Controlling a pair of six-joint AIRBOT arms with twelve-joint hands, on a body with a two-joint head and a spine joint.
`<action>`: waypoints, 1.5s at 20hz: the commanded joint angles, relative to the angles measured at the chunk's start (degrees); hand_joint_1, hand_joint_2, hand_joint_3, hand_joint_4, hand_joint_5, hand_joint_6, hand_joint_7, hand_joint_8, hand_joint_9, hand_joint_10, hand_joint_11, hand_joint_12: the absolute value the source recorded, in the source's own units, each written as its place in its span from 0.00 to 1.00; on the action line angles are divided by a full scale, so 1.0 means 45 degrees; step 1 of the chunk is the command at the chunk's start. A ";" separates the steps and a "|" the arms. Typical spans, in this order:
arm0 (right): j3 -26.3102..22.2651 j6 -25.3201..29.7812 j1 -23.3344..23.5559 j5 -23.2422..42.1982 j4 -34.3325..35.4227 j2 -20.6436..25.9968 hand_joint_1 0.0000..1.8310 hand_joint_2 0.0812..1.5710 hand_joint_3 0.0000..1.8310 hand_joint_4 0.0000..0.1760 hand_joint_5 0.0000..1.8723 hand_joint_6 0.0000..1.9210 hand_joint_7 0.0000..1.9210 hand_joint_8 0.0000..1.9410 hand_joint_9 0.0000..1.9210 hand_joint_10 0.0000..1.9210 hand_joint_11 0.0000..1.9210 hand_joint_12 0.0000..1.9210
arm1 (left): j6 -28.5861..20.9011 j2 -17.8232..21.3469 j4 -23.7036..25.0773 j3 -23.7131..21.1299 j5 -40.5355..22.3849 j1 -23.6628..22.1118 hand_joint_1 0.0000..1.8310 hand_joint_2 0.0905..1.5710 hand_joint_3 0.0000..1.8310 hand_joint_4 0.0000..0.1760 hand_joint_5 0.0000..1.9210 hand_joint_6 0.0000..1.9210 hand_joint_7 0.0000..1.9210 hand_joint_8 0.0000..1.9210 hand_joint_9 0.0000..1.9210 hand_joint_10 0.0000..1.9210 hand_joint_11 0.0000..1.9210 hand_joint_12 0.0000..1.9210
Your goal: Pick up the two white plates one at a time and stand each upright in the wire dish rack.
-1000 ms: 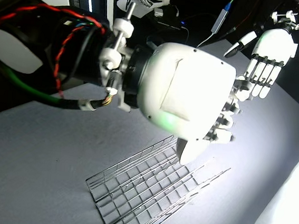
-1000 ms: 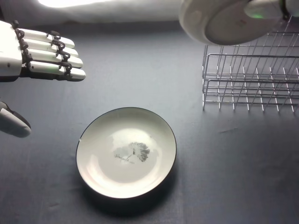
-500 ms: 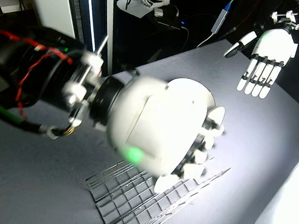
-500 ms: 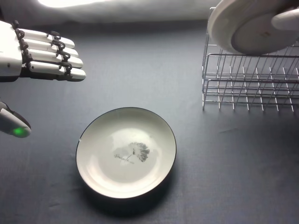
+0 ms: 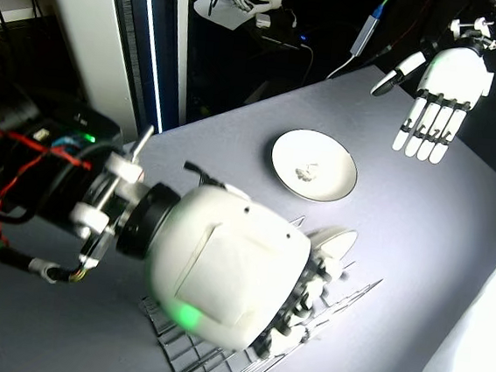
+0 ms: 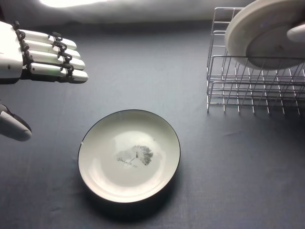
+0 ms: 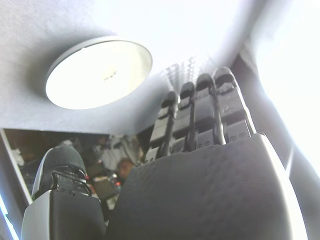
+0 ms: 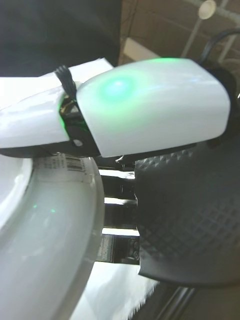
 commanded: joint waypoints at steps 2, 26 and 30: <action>0.0242 -0.0067 -0.0068 0.1913 0.0184 0.0087 0.75 0.69 0.00 0.00 0.49 0.57 0.54 0.43 0.49 0.59 0.39 0.64 | -0.0004 0.0024 -0.0852 -0.0005 -0.0304 -0.0042 0.00 0.65 0.00 0.00 0.00 0.00 0.00 0.00 0.00 0.00 0.00 0.00; -0.0324 -0.0073 -0.0087 0.2282 -0.1326 0.0113 0.72 0.68 0.00 0.00 0.43 0.02 0.44 0.00 0.41 0.04 0.16 0.60 | 0.0724 -0.0205 -0.0759 -0.1725 0.0633 0.2539 0.00 0.65 0.00 0.00 0.00 0.00 0.00 0.00 0.00 0.00 0.00 0.00; -0.0869 -0.0073 0.0887 0.1859 -0.1484 0.0157 0.68 0.66 0.00 0.00 0.34 0.00 0.35 0.00 0.34 0.00 0.05 0.65 | 0.0846 -0.0224 -0.0759 -0.2017 0.0876 0.2697 0.00 0.65 0.00 0.00 0.00 0.00 0.00 0.00 0.00 0.00 0.00 0.00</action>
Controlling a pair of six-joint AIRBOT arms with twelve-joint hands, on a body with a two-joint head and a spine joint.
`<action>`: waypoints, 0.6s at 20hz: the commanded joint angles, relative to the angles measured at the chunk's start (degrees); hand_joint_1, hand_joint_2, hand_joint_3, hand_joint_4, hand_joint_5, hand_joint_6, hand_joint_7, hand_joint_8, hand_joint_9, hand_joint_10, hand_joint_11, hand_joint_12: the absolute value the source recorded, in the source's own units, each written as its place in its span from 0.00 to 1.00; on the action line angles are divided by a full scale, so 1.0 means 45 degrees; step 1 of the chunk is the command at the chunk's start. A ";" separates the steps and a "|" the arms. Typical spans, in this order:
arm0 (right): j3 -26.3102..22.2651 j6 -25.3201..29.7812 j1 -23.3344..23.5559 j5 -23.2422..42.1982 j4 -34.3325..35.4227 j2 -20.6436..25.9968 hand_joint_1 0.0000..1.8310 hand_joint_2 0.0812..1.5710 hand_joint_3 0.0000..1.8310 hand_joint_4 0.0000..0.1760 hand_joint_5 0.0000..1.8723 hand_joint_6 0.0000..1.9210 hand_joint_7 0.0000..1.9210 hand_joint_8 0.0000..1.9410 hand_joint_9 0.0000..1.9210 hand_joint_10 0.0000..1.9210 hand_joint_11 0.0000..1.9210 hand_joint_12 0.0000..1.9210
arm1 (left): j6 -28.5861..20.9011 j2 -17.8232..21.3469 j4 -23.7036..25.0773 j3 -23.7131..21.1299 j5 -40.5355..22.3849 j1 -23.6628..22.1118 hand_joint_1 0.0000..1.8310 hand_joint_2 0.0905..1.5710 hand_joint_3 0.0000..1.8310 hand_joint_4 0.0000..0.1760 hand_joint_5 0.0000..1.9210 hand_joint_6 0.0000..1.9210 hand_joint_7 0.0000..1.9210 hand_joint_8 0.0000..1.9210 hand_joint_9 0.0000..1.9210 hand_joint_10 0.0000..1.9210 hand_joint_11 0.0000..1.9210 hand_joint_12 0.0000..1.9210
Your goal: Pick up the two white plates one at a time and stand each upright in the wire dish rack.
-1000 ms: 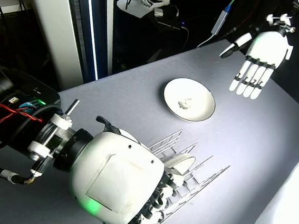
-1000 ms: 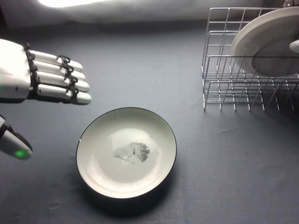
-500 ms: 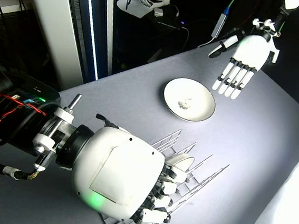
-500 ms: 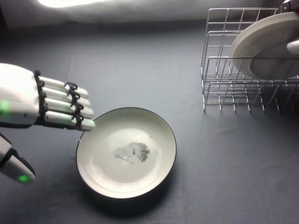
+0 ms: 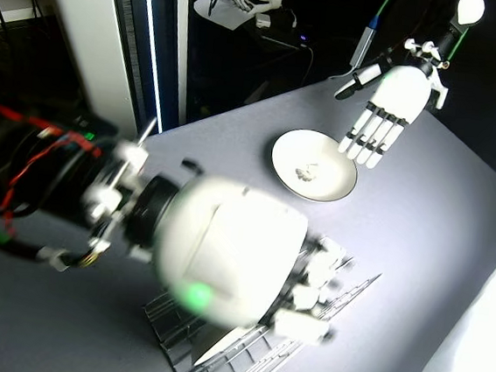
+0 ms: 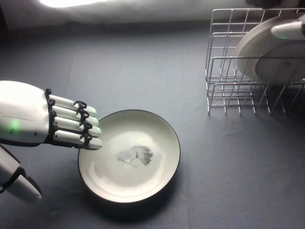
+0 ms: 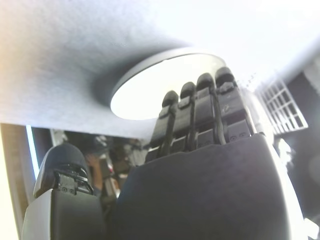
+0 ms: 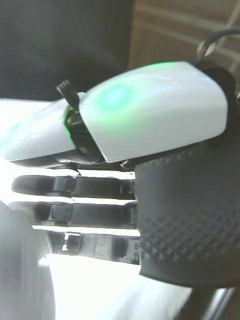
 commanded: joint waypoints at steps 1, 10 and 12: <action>-0.0056 0.0073 0.0264 0.1292 0.0108 0.0114 0.67 0.66 0.00 0.00 0.32 0.00 0.33 0.00 0.32 0.00 0.04 0.65 | 0.0022 0.0003 -0.0745 -0.0044 -0.0176 0.0020 0.00 0.64 0.00 0.00 0.00 0.00 0.00 0.00 0.00 0.00 0.00 0.00; -0.1244 0.0020 0.1045 0.1819 -0.4957 0.0088 0.58 0.48 0.00 0.00 0.00 0.00 0.00 0.00 0.00 0.00 0.00 0.00 | 0.0121 -0.0213 -0.0744 -0.0350 0.0380 0.0743 0.00 0.65 0.00 0.00 0.00 0.00 0.00 0.00 0.00 0.00 0.00 0.00; -0.1441 -0.0028 0.1042 0.1819 -0.5968 0.0066 0.57 0.49 0.00 0.00 0.00 0.00 0.00 0.00 0.00 0.00 0.00 0.00 | 0.0121 -0.0246 -0.0742 -0.0363 0.0435 0.0934 0.00 0.65 0.00 0.00 0.00 0.00 0.00 0.00 0.00 0.00 0.00 0.00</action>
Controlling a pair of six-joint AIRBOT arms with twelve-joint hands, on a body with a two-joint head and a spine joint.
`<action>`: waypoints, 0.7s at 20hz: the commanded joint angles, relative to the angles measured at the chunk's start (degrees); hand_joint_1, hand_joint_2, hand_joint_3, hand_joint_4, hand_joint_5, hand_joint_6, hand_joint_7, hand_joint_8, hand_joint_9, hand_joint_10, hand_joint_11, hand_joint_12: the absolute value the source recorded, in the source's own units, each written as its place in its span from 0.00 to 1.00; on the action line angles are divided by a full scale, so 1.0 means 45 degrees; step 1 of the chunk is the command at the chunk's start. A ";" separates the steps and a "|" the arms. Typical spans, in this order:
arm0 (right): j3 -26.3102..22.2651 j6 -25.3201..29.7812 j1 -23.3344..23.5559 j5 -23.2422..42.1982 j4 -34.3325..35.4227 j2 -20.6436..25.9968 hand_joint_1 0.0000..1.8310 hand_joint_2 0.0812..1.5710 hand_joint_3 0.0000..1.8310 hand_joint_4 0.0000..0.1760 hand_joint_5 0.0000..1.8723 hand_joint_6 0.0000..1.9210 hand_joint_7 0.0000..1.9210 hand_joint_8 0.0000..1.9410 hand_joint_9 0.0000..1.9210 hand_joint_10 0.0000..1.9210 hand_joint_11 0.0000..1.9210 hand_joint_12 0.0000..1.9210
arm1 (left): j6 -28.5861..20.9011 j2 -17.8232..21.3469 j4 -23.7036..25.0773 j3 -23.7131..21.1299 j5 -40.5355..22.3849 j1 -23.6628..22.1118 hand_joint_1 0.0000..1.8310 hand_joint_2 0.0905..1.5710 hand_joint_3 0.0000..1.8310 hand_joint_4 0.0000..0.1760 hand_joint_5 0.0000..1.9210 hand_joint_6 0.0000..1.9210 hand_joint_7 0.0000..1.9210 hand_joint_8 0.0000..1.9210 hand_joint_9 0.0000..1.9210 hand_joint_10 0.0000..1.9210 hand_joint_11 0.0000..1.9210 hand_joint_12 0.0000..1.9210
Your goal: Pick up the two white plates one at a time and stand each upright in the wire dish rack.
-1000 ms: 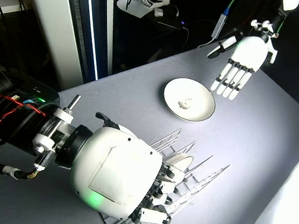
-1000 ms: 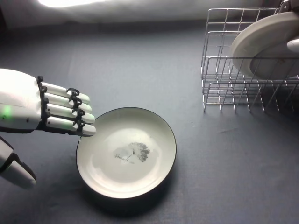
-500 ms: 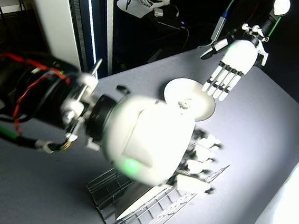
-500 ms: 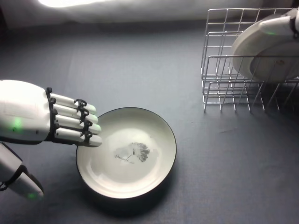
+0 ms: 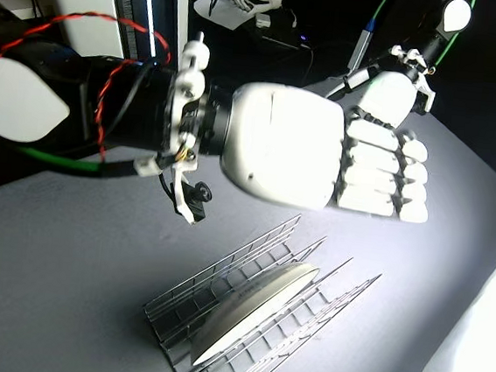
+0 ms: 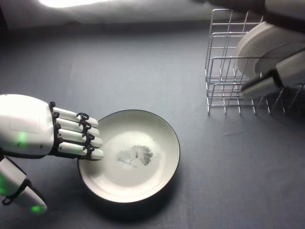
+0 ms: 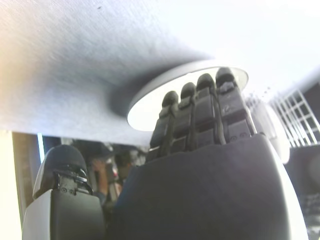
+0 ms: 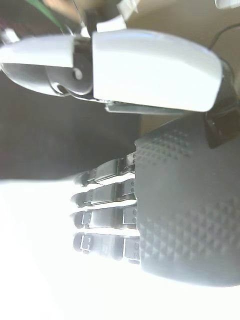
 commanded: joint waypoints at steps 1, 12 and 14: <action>-0.0050 -0.0030 0.0159 0.1341 -0.0035 0.0019 0.57 0.49 0.00 0.00 0.00 0.00 0.00 0.00 0.00 0.00 0.00 0.00 | -0.0030 -0.0045 -0.0425 -0.0077 -0.0171 0.0112 0.00 0.65 0.00 0.00 0.00 0.00 0.00 0.00 0.00 0.00 0.00 0.00; -0.0579 -0.0046 -0.0531 0.1486 -0.4481 -0.0476 0.62 0.54 0.01 0.00 0.00 0.00 0.00 0.00 0.00 0.00 0.00 0.00 | -0.0065 -0.0066 -0.0006 -0.0220 -0.0043 0.0957 0.00 0.65 0.00 0.00 0.00 0.00 0.00 0.00 0.00 0.00 0.00 0.00; -0.0577 -0.0046 -0.0645 0.1226 -0.4710 -0.0588 0.67 0.55 0.01 0.00 0.00 0.00 0.00 0.00 0.00 0.00 0.00 0.00 | -0.0065 -0.0066 0.0011 -0.0218 -0.0036 0.0992 0.00 0.65 0.00 0.00 0.00 0.00 0.00 0.00 0.00 0.00 0.00 0.00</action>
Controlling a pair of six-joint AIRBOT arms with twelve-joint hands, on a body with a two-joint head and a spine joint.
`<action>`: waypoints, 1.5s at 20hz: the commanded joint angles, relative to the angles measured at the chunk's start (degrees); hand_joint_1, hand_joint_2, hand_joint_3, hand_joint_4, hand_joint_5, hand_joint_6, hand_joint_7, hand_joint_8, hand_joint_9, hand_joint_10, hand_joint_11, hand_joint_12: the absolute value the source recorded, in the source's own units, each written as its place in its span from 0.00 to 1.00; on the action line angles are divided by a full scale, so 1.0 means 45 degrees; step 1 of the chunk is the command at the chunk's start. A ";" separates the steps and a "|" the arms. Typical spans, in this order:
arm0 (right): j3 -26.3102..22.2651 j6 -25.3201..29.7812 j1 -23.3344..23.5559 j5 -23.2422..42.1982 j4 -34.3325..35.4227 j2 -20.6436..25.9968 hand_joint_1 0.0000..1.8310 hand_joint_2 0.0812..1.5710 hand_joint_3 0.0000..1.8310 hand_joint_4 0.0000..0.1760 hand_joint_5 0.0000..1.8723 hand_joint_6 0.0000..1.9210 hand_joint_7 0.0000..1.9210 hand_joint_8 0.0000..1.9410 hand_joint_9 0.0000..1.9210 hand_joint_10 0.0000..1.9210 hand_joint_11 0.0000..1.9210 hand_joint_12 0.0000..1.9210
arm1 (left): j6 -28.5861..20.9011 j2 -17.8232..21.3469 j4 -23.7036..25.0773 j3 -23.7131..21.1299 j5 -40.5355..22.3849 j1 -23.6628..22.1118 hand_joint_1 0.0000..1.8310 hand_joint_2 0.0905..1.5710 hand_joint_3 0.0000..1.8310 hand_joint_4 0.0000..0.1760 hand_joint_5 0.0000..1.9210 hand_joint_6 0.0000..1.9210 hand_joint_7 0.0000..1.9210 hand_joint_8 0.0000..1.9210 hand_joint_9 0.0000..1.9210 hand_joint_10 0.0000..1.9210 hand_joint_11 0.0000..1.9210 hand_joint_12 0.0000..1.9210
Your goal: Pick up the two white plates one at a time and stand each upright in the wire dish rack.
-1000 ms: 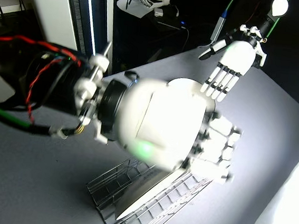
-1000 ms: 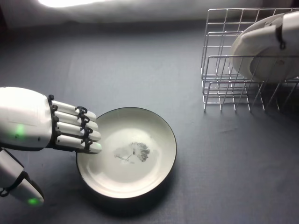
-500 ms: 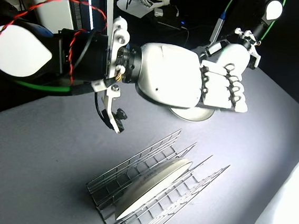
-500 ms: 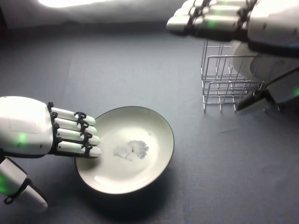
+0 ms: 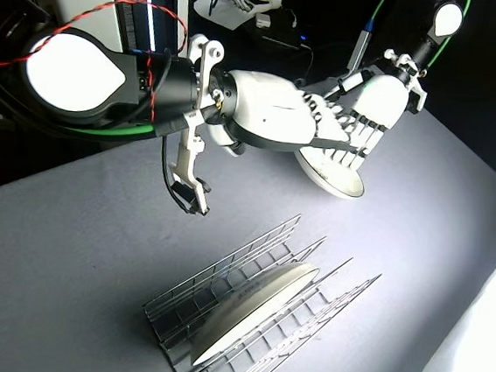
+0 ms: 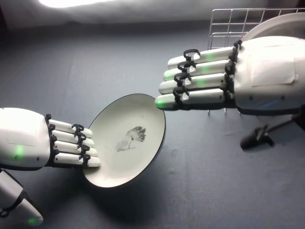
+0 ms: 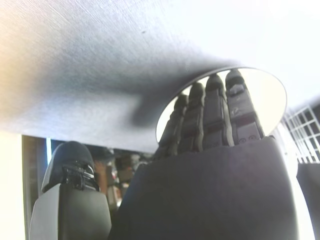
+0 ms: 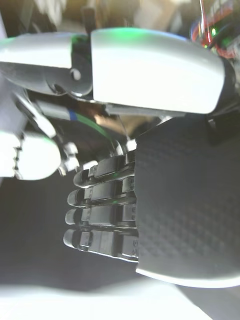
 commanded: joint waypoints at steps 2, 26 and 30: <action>-0.0022 -0.0017 -0.0082 0.0614 0.0529 -0.0112 0.72 0.58 0.02 0.00 0.00 0.00 0.00 0.00 0.00 0.00 0.00 0.00 | -0.0055 -0.0053 -0.0013 -0.0072 -0.0342 0.0075 0.00 0.65 0.00 0.00 0.00 0.00 0.00 0.00 0.00 0.00 0.00 0.00; 0.2059 -0.0092 -0.0941 -0.1637 0.0526 -0.4714 0.88 0.72 0.01 0.00 0.00 0.00 0.00 0.00 0.00 0.00 0.00 0.00 | -0.0016 -0.0128 -0.0013 0.0049 -0.0330 0.0196 0.00 0.65 0.00 0.00 0.00 0.00 0.00 0.00 0.00 0.00 0.00 0.00; 0.2713 -0.0119 -0.0927 -0.1702 0.0528 -0.5488 0.89 0.73 0.01 0.00 0.00 0.00 0.00 0.00 0.00 0.00 0.00 0.00 | -0.0016 -0.0155 -0.0016 0.0126 -0.0330 0.0218 0.00 0.65 0.00 0.00 0.00 0.00 0.00 0.00 0.00 0.00 0.00 0.00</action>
